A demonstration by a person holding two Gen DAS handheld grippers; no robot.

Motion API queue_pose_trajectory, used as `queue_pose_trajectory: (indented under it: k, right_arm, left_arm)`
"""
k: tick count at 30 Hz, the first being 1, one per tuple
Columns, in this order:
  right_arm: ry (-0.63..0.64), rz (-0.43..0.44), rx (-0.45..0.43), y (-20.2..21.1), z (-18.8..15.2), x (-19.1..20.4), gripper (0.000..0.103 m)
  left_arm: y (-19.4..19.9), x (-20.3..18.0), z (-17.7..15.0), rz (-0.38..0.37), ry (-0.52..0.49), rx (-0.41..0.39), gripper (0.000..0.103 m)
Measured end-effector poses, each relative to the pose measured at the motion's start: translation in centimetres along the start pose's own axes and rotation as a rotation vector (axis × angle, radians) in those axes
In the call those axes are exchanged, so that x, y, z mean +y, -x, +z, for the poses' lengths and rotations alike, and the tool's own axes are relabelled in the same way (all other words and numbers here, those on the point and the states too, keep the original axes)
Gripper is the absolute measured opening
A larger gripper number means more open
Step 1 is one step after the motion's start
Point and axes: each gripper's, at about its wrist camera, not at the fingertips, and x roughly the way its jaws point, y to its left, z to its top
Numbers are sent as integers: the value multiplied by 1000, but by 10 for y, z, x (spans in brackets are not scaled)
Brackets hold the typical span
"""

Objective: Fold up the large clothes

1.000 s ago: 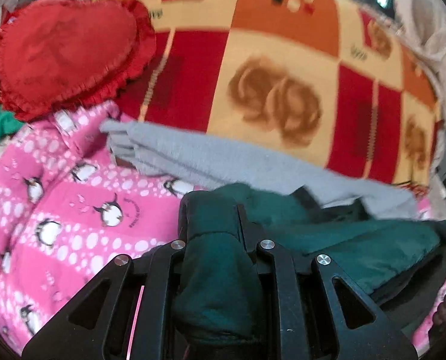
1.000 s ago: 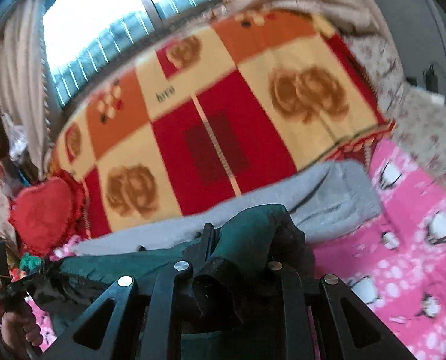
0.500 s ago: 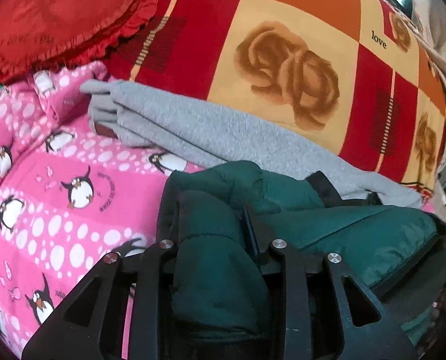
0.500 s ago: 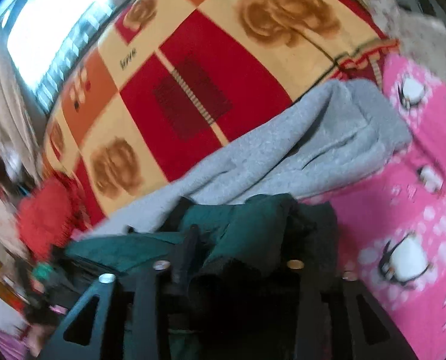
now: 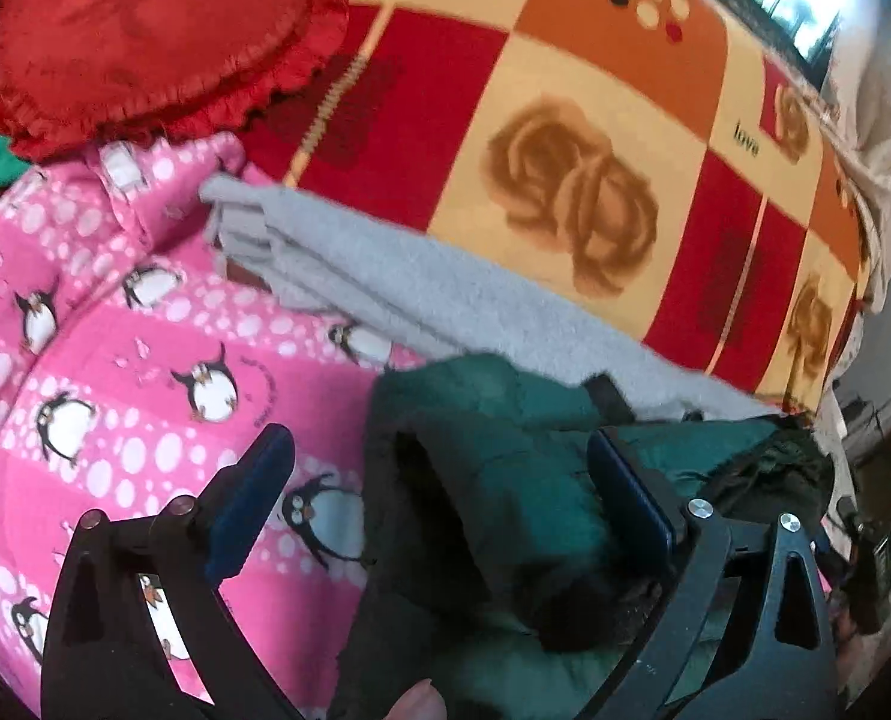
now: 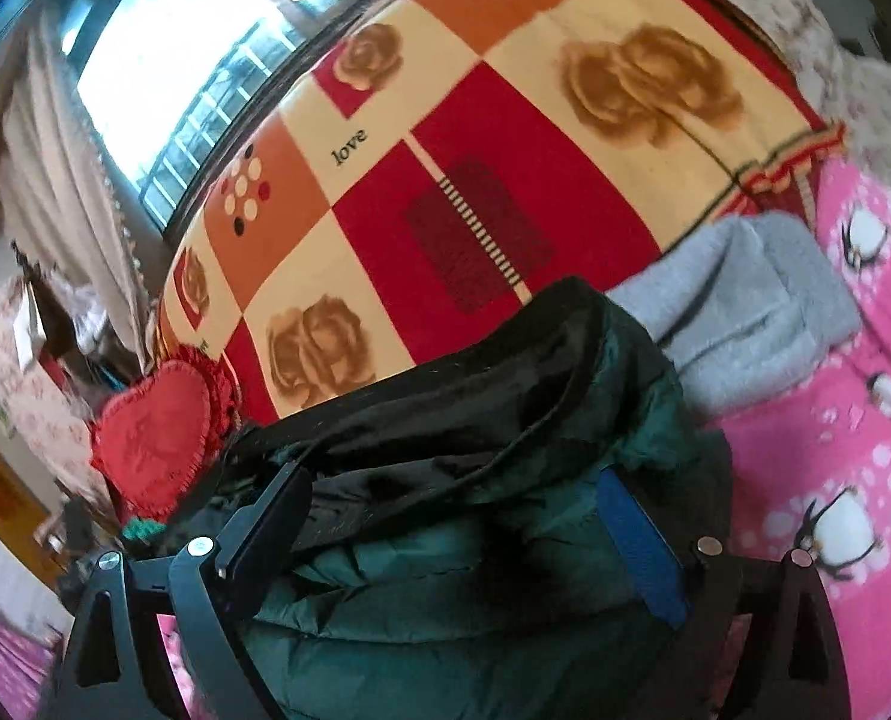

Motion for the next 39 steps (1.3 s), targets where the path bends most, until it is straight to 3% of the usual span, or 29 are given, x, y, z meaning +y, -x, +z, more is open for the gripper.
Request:
queue_pose_trajectory:
  k: [5, 11, 14, 18, 20, 22, 26, 32, 39]
  right_arm:
    - [152, -177, -10, 1, 5, 21, 94]
    - [155, -196, 25, -11, 11, 28, 94]
    - [78, -252, 124, -36, 24, 35, 95]
    - [118, -279, 225, -74, 28, 47, 96]
    - [126, -309, 272, -91, 22, 39, 96]
    - [87, -352, 377, -114, 11, 13, 97]
    - [85, -323, 393, -129, 6, -14, 103]
    - [81, -316, 419, -147, -1, -33, 103]
    - [98, -314, 413, -150, -2, -34, 103]
  left_arm:
    - [13, -27, 0, -22, -58, -75, 98]
    - [10, -50, 0, -32, -98, -95, 98]
    - [-12, -64, 11, 6, -135, -65, 98]
    - [-54, -96, 26, 68, -257, 15, 98]
    - [-75, -107, 27, 107, -322, 50, 98]
    - [-102, -115, 21, 159, -389, 97, 98]
    - [-151, -105, 8, 183, -370, 203, 100]
    - [-183, -105, -1, 225, -387, 196, 103]
    - [-185, -99, 2, 202, -361, 190, 103]
